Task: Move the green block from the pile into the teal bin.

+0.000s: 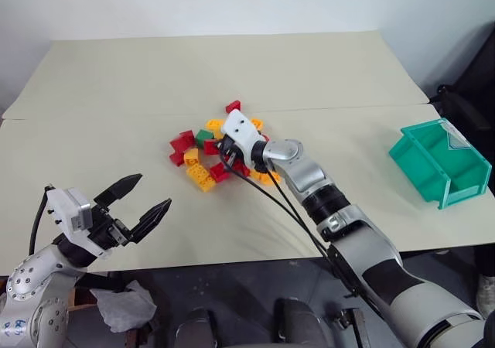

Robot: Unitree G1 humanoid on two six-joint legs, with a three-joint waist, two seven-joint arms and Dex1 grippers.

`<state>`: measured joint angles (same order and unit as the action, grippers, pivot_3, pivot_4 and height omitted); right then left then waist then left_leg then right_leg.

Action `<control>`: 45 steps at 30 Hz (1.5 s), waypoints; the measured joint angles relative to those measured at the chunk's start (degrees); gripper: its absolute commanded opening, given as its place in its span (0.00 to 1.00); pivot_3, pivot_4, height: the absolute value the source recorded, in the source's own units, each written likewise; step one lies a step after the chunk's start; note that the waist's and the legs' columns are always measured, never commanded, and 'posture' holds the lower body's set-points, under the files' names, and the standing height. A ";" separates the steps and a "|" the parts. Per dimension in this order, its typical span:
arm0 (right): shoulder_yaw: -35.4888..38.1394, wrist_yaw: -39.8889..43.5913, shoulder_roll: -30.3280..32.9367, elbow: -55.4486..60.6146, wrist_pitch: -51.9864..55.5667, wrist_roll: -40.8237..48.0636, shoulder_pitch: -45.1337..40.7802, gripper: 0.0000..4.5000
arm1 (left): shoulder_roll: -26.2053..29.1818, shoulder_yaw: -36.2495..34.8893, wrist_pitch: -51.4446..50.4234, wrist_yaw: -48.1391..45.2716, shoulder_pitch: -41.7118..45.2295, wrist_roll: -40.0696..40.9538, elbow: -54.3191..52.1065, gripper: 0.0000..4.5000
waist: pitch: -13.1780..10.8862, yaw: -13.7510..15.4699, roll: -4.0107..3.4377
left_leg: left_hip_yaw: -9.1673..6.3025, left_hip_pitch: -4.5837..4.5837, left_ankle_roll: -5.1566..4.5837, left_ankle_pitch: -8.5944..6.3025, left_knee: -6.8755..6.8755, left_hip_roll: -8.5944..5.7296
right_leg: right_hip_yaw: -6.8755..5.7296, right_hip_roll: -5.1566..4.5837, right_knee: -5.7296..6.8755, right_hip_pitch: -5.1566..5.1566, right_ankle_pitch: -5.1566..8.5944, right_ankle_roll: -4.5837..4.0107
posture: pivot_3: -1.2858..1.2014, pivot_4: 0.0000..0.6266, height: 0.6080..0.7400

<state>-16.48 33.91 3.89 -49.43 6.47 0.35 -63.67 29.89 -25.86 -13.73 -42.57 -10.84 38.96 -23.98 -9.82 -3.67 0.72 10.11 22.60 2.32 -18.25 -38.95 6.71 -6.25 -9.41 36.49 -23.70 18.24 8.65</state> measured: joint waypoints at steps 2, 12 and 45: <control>1.57 -0.83 -0.74 -5.71 -2.80 -0.35 -1.91 0.01 | 0.10 0.03 0.44 -0.55 -0.04 -1.04 2.19 1.00 | -0.01 -0.75 -0.02 | 0.02 0.00 0.02 0.01 0.09 0.00 | -0.01 0.00 -0.01 -0.03 0.00 0.00 | 0.52 0.24 1.00; 1.12 9.72 -3.13 -3.57 -4.19 -1.30 0.51 0.01 | 0.00 0.38 1.94 -0.92 -0.46 -2.91 6.05 1.00 | -0.03 -2.27 -0.05 | 0.00 -0.03 0.05 0.03 0.22 0.00 | -0.03 0.00 -0.04 -0.02 0.00 0.01 | 0.52 0.24 1.00; 29.64 25.14 24.84 59.50 5.78 27.82 53.42 0.99 | 2.74 -1.47 0.54 -0.89 5.61 -3.49 15.84 1.00 | -0.03 2.13 -0.01 | 0.09 -0.09 0.01 -0.07 0.08 -0.01 | -0.06 0.00 -0.47 0.17 0.00 0.00 | 0.52 0.24 1.00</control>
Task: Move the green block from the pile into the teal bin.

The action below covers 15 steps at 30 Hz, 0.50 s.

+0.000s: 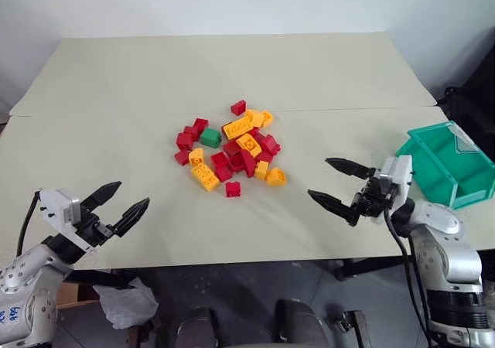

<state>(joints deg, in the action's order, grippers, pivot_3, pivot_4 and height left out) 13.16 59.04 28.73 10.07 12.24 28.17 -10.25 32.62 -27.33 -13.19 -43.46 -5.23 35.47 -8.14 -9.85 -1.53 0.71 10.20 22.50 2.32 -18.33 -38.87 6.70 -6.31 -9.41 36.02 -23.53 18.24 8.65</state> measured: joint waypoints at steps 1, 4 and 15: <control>0.62 -0.66 0.04 0.56 -0.46 0.01 1.12 0.99 | 0.00 1.03 0.00 0.03 2.01 -0.25 0.67 1.00 | 0.00 0.05 0.00 | -0.01 0.00 0.00 0.00 -0.02 0.00 | 0.00 0.00 0.00 0.00 0.00 0.00 | 0.52 0.24 1.00; 1.07 -2.17 0.06 2.26 -1.12 0.24 2.73 0.99 | 0.48 3.44 0.04 -0.29 7.59 -1.27 2.23 1.00 | 0.00 0.32 0.00 | -0.02 0.00 0.00 0.00 -0.05 -0.01 | 0.00 0.00 0.01 0.05 0.00 0.00 | 0.52 0.24 1.00; 3.03 -7.17 0.37 7.14 -1.17 0.99 7.34 0.99 | 1.07 16.63 3.15 -3.61 33.78 -10.99 20.30 1.00 | -0.01 0.43 0.02 | -0.02 0.02 -0.02 0.01 -0.11 -0.03 | -0.03 0.03 -0.02 0.09 -0.01 0.02 | 0.52 0.24 1.00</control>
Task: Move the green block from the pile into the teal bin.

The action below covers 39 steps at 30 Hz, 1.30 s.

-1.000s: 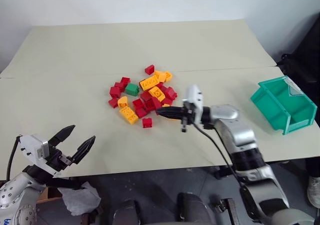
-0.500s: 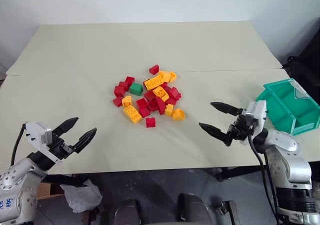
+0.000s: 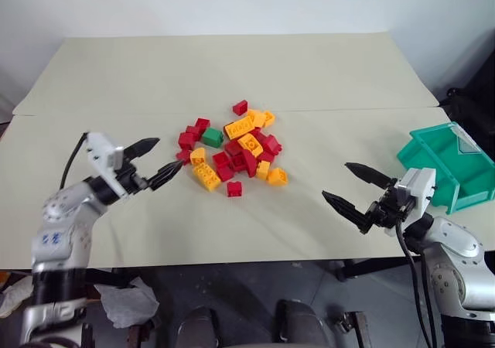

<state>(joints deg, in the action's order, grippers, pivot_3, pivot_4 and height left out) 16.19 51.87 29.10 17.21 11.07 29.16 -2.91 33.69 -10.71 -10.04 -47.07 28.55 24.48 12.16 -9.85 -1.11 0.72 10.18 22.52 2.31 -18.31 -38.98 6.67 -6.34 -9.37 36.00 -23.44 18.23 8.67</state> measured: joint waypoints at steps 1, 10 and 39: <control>0.01 -0.28 0.01 0.66 -0.02 0.03 0.03 0.99 | -0.25 1.13 0.96 -0.14 2.56 -1.27 2.10 1.00 | 0.00 0.06 0.00 | 0.00 0.01 0.00 0.00 0.01 -0.01 | 0.00 0.00 -0.02 0.00 -0.01 0.01 | 0.52 0.24 1.00; -0.33 -4.91 -0.84 5.53 -0.04 0.29 2.84 0.99 | -8.09 12.08 2.68 1.29 26.95 -14.46 29.77 1.00 | -0.06 1.28 0.11 | 0.00 0.08 0.00 -0.01 0.10 -0.03 | -0.06 0.03 -0.13 -0.02 -0.04 0.07 | 0.52 0.24 1.00; -2.55 -11.74 -2.96 11.18 -1.07 0.24 5.76 1.00 | -11.54 16.20 3.36 1.68 38.67 -26.92 52.41 0.46 | -0.12 0.92 0.21 | -0.03 0.02 0.00 0.00 0.08 -0.03 | -0.06 0.04 -0.05 -0.01 -0.04 0.08 | 0.52 0.24 1.00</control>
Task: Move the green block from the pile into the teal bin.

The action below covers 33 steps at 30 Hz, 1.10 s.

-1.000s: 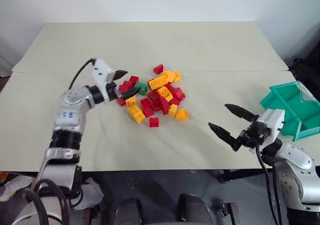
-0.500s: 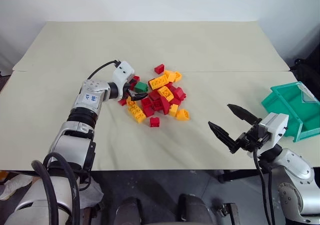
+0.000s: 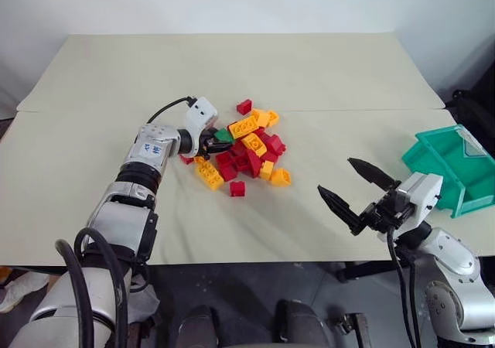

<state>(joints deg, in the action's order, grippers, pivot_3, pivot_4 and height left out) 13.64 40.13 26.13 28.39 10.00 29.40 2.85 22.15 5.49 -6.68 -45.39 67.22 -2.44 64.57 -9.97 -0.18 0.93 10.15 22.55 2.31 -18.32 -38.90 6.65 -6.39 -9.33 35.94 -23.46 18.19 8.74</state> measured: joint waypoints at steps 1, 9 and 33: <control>0.00 0.00 0.00 -0.01 -0.01 0.00 0.00 1.00 | 0.30 -0.25 0.44 0.01 0.01 0.03 0.43 0.46 | 0.00 -0.02 0.00 | 0.00 0.00 0.00 0.00 0.00 0.00 | 0.00 0.00 0.00 0.00 0.00 0.00 | 0.52 0.24 1.00; 0.59 -0.30 0.15 0.80 -0.12 -0.01 2.86 1.00 | 5.06 -3.29 8.20 -10.87 1.50 2.22 0.96 0.46 | -0.02 0.16 0.03 | -0.01 0.13 0.00 0.00 0.00 0.00 | -0.05 0.00 -0.01 -0.09 0.00 0.00 | 0.52 0.24 1.00; 16.02 -6.61 -2.44 15.19 -0.07 2.24 26.71 1.00 | -25.70 5.76 14.98 -19.24 1.88 0.66 -0.65 0.96 | 0.02 1.77 0.01 | -0.28 0.50 -0.19 -0.08 -0.37 -0.07 | -0.06 -0.01 -0.28 -0.06 -0.06 0.10 | 0.52 0.24 1.00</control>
<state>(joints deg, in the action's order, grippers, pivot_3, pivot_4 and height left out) 29.66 33.52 23.70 43.58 9.93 31.64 29.57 -3.55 11.25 8.30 -64.63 69.10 -1.77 63.92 -9.94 1.58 0.94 9.87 23.05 2.12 -18.40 -39.26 6.58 -6.45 -9.34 35.67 -23.52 18.13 8.84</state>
